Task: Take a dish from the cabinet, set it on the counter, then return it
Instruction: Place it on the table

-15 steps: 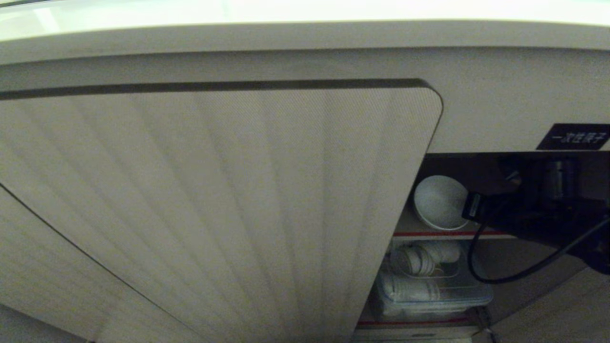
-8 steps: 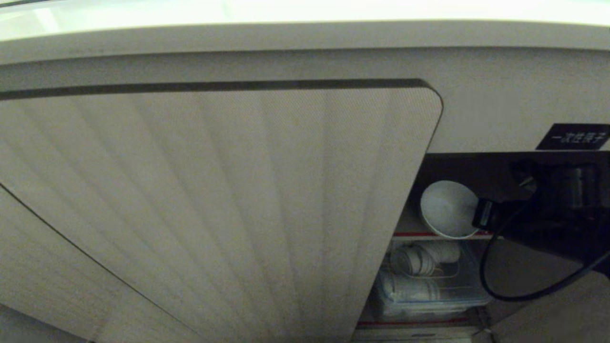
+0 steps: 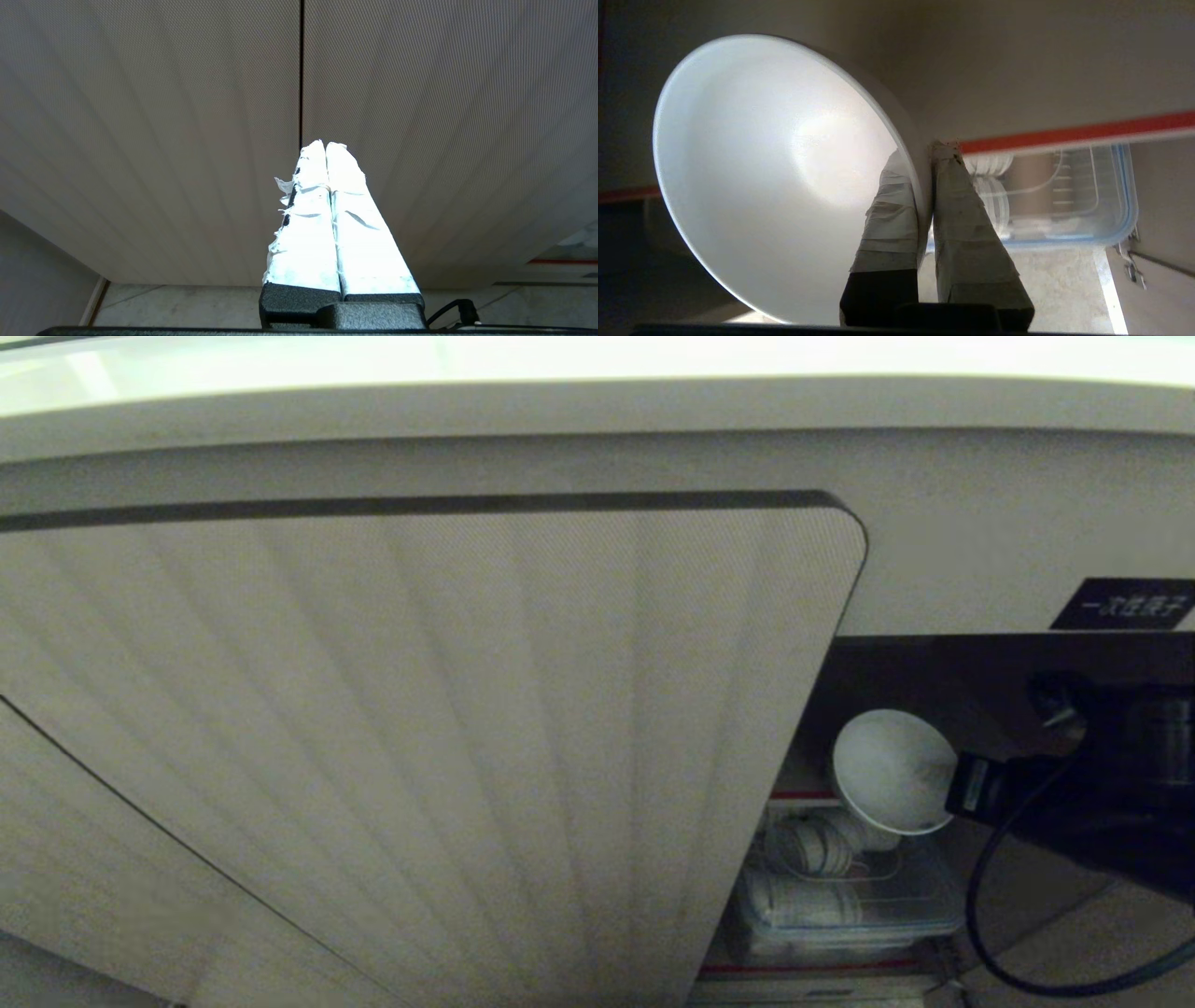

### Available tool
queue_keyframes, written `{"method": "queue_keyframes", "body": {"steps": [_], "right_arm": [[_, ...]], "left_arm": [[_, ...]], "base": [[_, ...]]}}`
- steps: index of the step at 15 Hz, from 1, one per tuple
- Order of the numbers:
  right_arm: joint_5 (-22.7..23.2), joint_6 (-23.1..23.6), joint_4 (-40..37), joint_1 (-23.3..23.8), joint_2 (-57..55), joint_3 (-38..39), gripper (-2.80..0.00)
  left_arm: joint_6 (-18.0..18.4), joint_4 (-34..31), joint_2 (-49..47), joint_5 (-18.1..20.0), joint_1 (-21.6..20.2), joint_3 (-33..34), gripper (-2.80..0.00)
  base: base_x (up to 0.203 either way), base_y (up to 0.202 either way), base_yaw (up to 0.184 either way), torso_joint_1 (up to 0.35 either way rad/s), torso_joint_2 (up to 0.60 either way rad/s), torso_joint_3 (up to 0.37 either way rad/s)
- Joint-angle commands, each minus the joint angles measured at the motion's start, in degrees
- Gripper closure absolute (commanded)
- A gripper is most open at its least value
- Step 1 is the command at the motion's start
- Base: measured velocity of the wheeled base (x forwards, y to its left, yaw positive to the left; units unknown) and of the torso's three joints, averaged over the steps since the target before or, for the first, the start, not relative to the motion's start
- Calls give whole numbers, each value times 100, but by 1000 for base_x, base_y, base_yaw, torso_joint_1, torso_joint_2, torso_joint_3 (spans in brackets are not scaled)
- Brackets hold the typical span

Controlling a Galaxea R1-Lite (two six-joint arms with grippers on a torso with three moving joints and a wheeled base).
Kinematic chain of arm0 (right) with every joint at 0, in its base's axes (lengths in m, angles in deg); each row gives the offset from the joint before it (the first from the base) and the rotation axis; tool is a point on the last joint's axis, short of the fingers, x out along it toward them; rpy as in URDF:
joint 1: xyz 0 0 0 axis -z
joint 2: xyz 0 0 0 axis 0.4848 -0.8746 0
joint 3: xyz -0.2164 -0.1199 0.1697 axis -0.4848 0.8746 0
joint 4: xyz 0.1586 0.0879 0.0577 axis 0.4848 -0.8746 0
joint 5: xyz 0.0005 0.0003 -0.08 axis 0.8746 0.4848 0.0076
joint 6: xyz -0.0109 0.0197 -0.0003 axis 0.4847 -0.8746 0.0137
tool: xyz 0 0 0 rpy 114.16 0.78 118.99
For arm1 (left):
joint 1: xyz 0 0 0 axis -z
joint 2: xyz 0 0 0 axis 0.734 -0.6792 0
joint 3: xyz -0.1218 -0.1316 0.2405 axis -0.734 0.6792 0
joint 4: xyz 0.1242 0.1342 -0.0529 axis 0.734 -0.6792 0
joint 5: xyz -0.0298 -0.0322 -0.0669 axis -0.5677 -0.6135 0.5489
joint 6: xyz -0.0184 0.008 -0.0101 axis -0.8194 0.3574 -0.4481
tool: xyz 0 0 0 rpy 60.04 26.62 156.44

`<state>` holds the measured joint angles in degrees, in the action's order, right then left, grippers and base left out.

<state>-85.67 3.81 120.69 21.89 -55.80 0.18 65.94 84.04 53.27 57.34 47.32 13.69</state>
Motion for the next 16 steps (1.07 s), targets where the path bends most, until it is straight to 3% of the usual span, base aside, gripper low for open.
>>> {"method": "queue_keyframes", "body": {"steps": [1,16], "right_arm": [[6,-13,24,-8,254,204,0],[32,-39,-134,-209,1331,1075,0]], "left_arm": [[-3,0,2,-2,-1,-1,0],[-3,1,2,-2,-1,-1,0]], "base": [[0,0,0,0,0,0],[0,0,0,0,0,0]]}}
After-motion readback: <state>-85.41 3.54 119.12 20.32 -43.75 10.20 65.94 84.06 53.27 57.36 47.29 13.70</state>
